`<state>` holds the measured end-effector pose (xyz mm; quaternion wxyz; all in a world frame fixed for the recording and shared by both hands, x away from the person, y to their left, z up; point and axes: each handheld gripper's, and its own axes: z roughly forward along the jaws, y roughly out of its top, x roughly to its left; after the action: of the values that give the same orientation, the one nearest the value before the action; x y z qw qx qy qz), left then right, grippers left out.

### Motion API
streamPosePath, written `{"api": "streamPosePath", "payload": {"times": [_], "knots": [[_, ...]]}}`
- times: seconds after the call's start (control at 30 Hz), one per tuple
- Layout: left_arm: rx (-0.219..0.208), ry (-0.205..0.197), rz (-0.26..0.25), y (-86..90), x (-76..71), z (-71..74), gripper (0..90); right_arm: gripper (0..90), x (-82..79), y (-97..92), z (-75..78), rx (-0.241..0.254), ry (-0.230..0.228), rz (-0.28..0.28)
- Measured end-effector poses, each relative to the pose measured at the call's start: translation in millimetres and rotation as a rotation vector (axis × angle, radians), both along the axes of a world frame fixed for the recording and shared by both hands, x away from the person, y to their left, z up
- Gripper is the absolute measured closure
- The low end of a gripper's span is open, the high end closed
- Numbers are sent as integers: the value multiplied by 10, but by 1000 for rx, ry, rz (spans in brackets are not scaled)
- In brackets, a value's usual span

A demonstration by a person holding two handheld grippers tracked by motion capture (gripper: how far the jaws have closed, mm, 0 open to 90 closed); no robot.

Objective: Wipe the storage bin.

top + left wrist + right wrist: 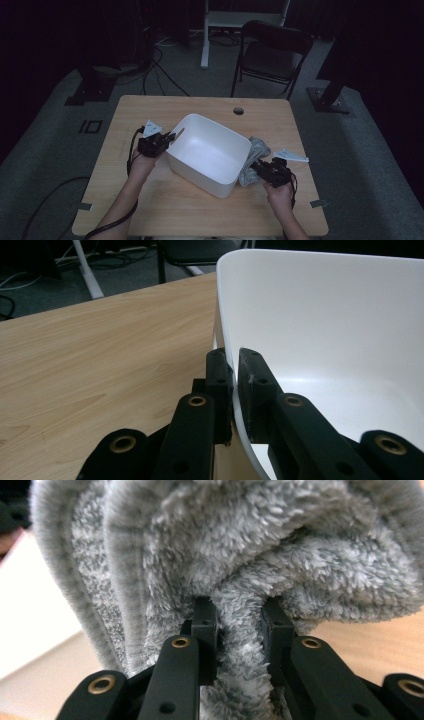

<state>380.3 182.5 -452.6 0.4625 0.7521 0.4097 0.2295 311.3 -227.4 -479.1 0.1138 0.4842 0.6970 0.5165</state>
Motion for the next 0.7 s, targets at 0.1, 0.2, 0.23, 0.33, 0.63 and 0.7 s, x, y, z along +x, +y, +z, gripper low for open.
{"api": "streamPosePath", "payload": {"times": [0.1, 0.2, 0.23, 0.33, 0.63, 0.7], "knots": [[-2, 3, 12, 1, 5, 1, 835, 743, 36, -8, 16, 16, 8, 3], [-9, 4, 24, 32, 25, -3, 835, 743, 104, 3, 36, 25, 1, 2], [-7, 1, 33, 30, 27, -1, 834, 742, 134, 4, 31, 24, 4, 2], [-9, 2, 45, 22, 25, -1, 825, 740, 220, -32, -11, 57, 27, 1], [-4, 4, 44, 24, 20, 2, 826, 738, -81, -96, 264, 88, -64, 28], [-3, 5, 43, 24, 21, 3, 827, 738, -93, -74, 268, 83, -65, 34]]}}
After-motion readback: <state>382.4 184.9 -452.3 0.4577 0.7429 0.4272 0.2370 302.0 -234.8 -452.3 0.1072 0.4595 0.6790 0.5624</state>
